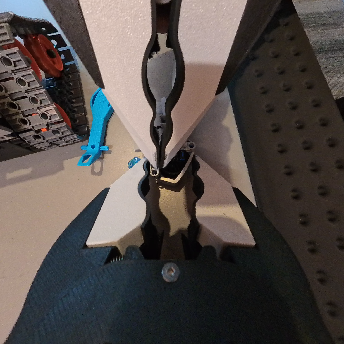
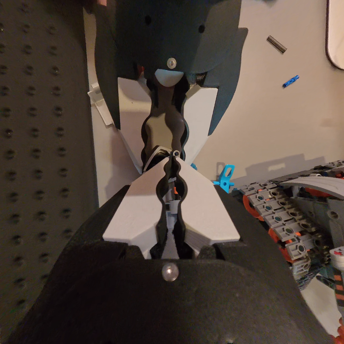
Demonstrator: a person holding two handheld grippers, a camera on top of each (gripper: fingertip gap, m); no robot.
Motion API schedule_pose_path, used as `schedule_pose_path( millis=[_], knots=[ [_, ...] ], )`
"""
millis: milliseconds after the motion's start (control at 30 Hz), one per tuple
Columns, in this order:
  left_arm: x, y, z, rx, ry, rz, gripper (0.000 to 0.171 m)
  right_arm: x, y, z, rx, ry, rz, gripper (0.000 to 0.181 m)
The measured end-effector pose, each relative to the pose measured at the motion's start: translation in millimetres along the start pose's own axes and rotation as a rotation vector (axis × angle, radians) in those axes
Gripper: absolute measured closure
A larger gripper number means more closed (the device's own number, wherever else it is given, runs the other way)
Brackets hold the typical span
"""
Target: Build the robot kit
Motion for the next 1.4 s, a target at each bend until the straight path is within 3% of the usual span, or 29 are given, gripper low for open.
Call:
schedule_pose_path(
  millis=[300,367,533,933,1100,1400],
  knots=[
    [-5,5,-2,0.029,0.023,-0.017,0.124,-2,1,1,0.018,-0.027,0.027,0.181],
    [-6,8,-1,0.011,0.036,-0.009,0.134,-2,0,-1,-0.001,-0.013,0.035,0.181],
    [-4,5,0,0.028,0.021,-0.012,0.135,-5,2,1,0.025,-0.032,0.046,0.181],
    [-2,3,0,0.038,-0.001,-0.007,0.136,0,3,8,0.139,-0.059,-0.060,0.181],
    [-1,1,1,0.027,-0.004,-0.004,0.136,1,3,8,0.119,-0.052,-0.007,0.181],
    [-1,1,1,0.023,0.002,-0.004,0.135,1,2,6,0.087,-0.035,-0.038,0.181]
  ],
)
Point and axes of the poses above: each gripper's, where its closed fingertips meet, y back along the fingers, x out of its top, z = x × y across the jaws, the point moved 7 cm from there along y, back along the fingers, and after that the axes turned 11 degrees about x, right-handed, at the moved point
